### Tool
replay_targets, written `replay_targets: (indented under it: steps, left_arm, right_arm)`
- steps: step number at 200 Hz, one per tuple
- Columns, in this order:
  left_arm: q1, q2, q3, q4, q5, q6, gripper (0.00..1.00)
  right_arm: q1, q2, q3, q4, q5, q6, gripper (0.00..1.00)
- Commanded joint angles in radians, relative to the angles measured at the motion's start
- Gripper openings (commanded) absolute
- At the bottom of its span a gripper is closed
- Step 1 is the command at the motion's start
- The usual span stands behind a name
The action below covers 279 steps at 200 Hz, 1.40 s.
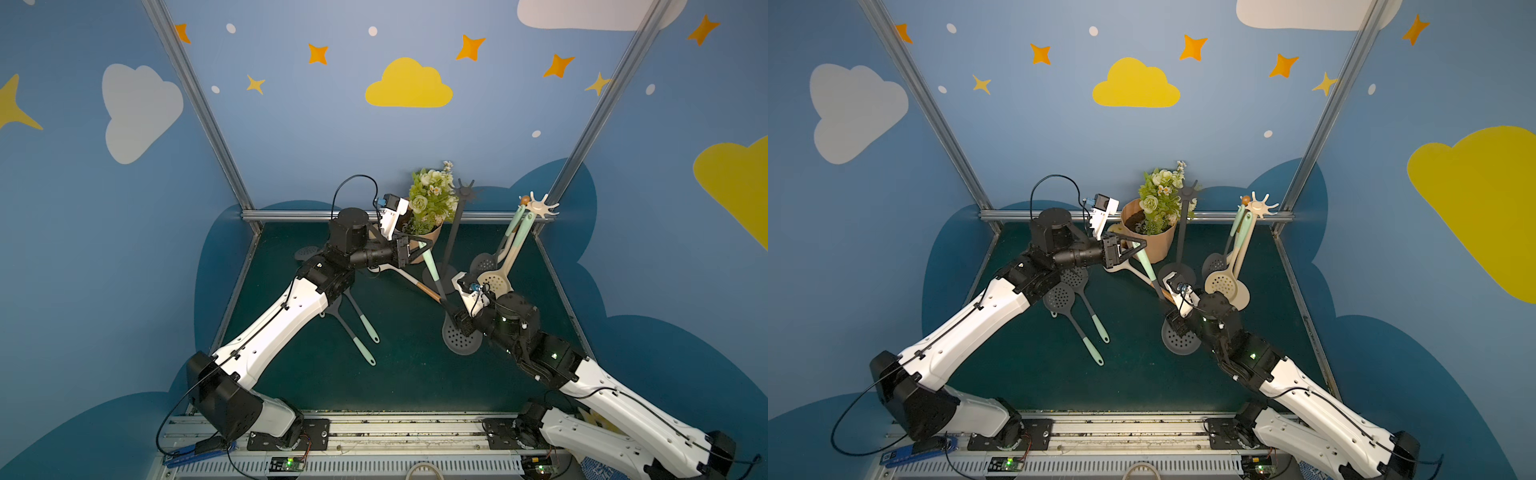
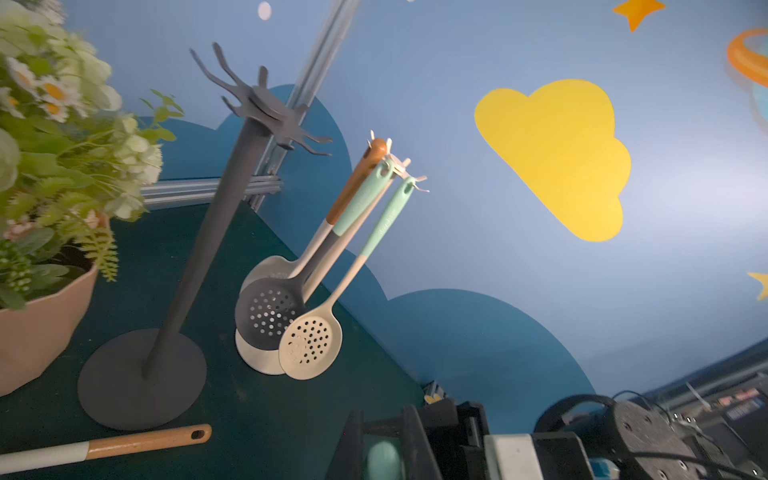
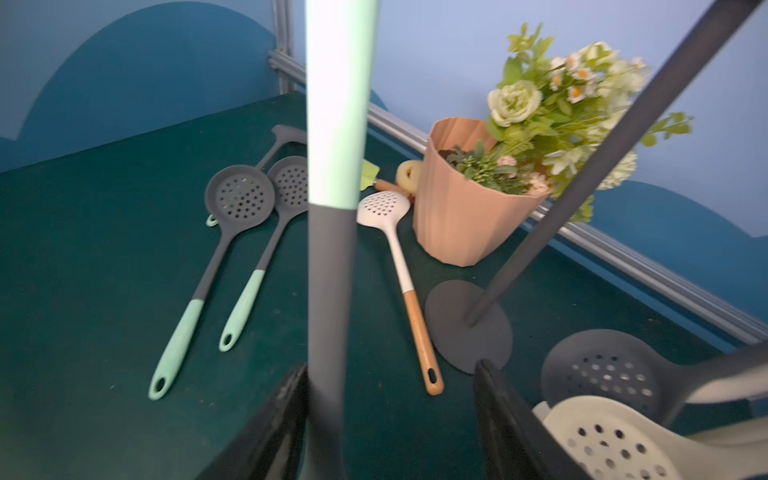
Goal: Hang the skimmer on the kitchen utensil rack
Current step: Adjust the skimmer.
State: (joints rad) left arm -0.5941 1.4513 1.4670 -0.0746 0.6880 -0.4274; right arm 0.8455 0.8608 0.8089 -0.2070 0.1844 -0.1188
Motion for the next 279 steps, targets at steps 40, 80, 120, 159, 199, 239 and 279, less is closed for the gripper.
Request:
replay_targets:
  steps: [40,80,120,159,199,239,279]
  left_arm:
    - [0.001,0.002,-0.009,0.019,0.125,0.024,0.04]
    - [0.001,-0.011,-0.042,0.039,0.117,0.02,0.04]
    - [0.002,-0.025,-0.072,0.064,0.088,0.02,0.04]
    - [0.009,-0.033,-0.092,0.085,0.049,-0.005,0.04]
    - [0.025,-0.05,-0.116,0.11,0.027,-0.022,0.11]
    - [0.049,-0.081,-0.125,0.068,0.006,-0.025,0.67]
    - [0.059,-0.156,-0.157,-0.032,-0.101,-0.004,0.79]
  right_arm:
    - [-0.039,0.113,0.044,0.095,-0.204,0.08,0.63]
    - [-0.041,0.149,0.058,0.171,-0.203,0.13,0.54]
    - [-0.04,0.145,0.071,0.181,-0.214,0.153,0.42]
    - [-0.038,0.146,0.061,0.199,-0.227,0.176,0.16]
    - [-0.038,0.159,0.06,0.209,-0.217,0.195,0.01]
    - [-0.086,0.151,0.099,0.109,-0.153,0.231,0.0]
    - [-0.213,0.063,0.085,0.005,-0.213,0.245,0.0]
